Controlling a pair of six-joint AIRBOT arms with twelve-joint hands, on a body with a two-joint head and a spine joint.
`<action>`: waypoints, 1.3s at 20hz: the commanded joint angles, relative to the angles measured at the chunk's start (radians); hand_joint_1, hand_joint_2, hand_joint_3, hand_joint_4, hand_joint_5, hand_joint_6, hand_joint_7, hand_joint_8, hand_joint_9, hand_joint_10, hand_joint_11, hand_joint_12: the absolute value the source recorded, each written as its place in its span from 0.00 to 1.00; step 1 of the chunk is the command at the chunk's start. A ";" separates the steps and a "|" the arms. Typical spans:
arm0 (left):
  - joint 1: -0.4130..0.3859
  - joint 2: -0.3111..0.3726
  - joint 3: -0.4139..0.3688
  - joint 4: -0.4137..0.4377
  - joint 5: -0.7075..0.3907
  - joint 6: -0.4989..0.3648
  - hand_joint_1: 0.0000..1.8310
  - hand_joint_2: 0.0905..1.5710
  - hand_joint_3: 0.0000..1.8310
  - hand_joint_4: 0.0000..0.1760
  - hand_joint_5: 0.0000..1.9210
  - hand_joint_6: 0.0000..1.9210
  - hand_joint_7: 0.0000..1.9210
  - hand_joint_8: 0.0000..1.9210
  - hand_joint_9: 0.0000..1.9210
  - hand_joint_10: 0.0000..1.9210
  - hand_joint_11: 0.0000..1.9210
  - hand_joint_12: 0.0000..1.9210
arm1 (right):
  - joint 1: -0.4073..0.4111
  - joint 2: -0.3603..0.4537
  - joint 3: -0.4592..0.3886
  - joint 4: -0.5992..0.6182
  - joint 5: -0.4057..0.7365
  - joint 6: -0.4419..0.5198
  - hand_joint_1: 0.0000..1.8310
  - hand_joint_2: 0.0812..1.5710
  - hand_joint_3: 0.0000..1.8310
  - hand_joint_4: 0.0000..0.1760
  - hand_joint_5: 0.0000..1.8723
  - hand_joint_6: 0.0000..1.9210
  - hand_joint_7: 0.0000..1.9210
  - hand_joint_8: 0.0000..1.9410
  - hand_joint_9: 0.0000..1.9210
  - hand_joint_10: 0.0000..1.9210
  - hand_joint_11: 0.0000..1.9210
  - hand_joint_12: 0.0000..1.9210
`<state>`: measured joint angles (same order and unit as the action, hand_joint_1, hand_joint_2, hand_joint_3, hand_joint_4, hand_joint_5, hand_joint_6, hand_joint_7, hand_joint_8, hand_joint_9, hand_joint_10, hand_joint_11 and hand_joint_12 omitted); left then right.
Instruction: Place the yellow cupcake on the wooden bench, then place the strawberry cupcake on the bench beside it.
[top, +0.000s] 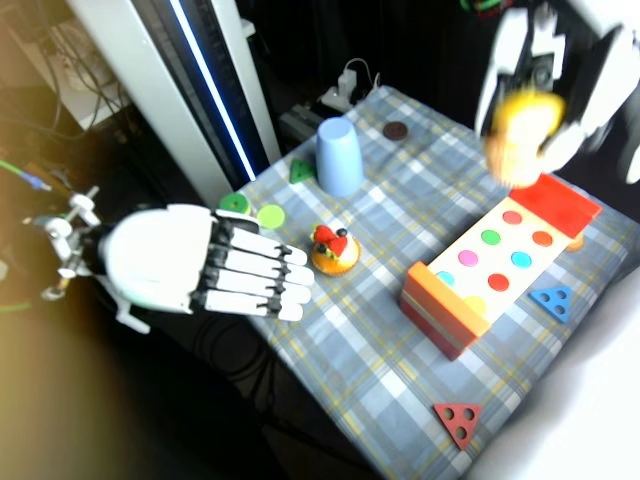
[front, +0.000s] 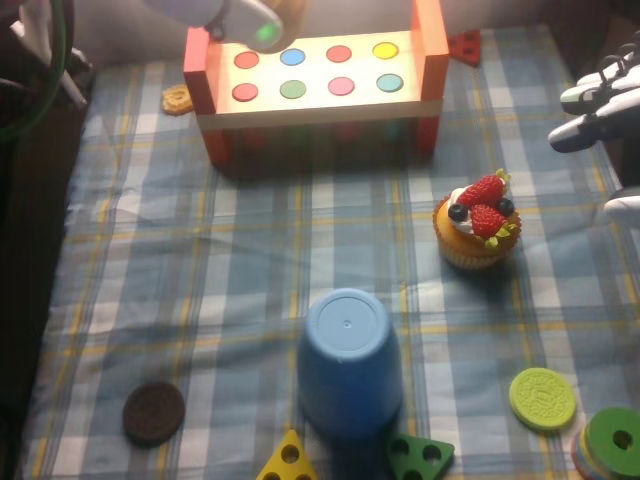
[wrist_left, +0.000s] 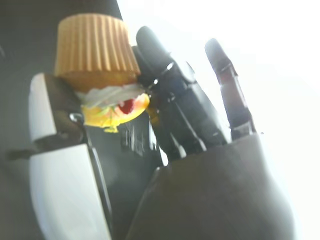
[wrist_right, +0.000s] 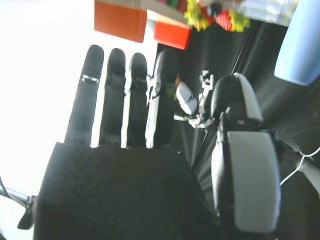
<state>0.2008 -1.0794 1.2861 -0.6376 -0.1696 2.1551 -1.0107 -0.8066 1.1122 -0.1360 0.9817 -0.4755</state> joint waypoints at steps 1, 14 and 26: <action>-0.018 -0.004 0.010 -0.013 -0.104 0.017 0.69 0.65 0.00 0.00 0.56 0.36 0.63 0.39 0.60 0.01 0.06 0.42 | 0.010 -0.001 0.005 0.030 0.115 0.003 0.37 0.72 0.00 0.37 0.37 0.00 0.29 0.00 0.24 0.00 0.11 0.31; -0.016 -0.176 0.202 -0.526 -0.011 0.632 0.63 0.77 0.00 0.00 0.35 0.74 0.46 0.60 0.49 0.00 0.07 0.25 | 0.010 -0.027 0.030 0.015 0.115 0.024 0.42 0.72 0.00 0.41 0.35 0.00 0.28 0.00 0.23 0.00 0.09 0.35; 0.046 -0.204 0.246 -0.684 0.006 0.767 0.65 0.72 0.00 0.24 0.45 0.60 0.49 0.55 0.46 0.00 0.05 0.29 | 0.009 -0.039 0.040 0.000 0.113 0.042 0.42 0.74 0.00 0.24 0.34 0.00 0.27 0.00 0.23 0.00 0.08 0.32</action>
<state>0.2565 -1.2835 1.5223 -1.3251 -0.1326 2.9284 -1.0107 -0.8455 1.1477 -0.1688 0.9833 -0.4419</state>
